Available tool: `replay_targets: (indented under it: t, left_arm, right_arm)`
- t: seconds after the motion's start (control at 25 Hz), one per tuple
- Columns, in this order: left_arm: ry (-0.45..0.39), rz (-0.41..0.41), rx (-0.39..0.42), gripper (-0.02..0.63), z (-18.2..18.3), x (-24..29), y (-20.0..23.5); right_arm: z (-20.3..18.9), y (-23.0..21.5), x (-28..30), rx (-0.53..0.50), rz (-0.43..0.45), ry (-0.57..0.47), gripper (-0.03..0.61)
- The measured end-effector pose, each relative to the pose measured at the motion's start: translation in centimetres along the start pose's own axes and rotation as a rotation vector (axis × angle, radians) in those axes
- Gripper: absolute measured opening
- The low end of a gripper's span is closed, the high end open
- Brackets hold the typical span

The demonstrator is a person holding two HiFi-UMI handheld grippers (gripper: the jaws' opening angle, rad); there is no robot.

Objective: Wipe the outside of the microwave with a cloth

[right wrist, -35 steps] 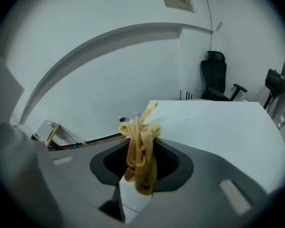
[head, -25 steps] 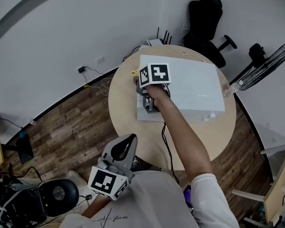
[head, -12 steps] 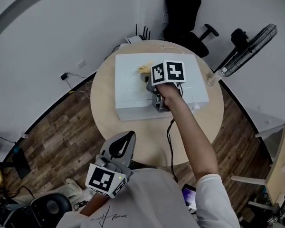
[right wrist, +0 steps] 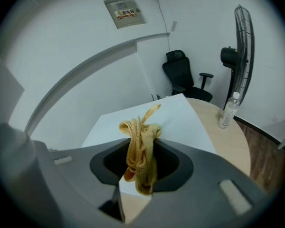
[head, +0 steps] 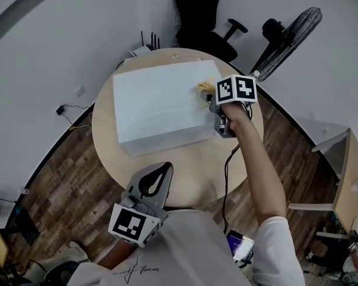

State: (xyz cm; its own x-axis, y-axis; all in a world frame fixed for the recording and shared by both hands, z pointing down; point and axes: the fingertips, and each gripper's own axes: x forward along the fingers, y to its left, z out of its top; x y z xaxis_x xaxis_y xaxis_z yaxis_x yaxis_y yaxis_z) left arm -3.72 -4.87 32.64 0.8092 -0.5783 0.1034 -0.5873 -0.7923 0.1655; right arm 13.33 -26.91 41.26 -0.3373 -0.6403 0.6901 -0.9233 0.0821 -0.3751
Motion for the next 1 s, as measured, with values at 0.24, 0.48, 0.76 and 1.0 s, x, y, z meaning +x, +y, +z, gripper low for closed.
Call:
replay_targets:
  t: [0.24, 0.48, 0.76, 1.0]
  left_arm:
    - [0.013, -0.046, 0.003, -0.006, -0.2, 2.0, -2.0]
    - [0.020, -0.042, 0.000, -0.006, -0.4, 2.3, -2.8]
    - [0.007, -0.016, -0.014, -0.006, -0.1, 1.8, -1.8]
    - [0.000, -0.014, -0.015, -0.006, -0.1, 0.6, -1.5]
  right_arm:
    - [-0.3, -6.4, -3.3, 0.004, -0.130, 0.003, 0.123]
    - [-1.7, -9.8, -3.8, -0.083, -0.265, 0.074, 0.123]
    - [-2.4, -7.9, -1.8, -0.113, -0.251, 0.103, 0.123]
    - [-2.9, -5.8, -1.1, -0.107, -0.230, 0.102, 0.123]
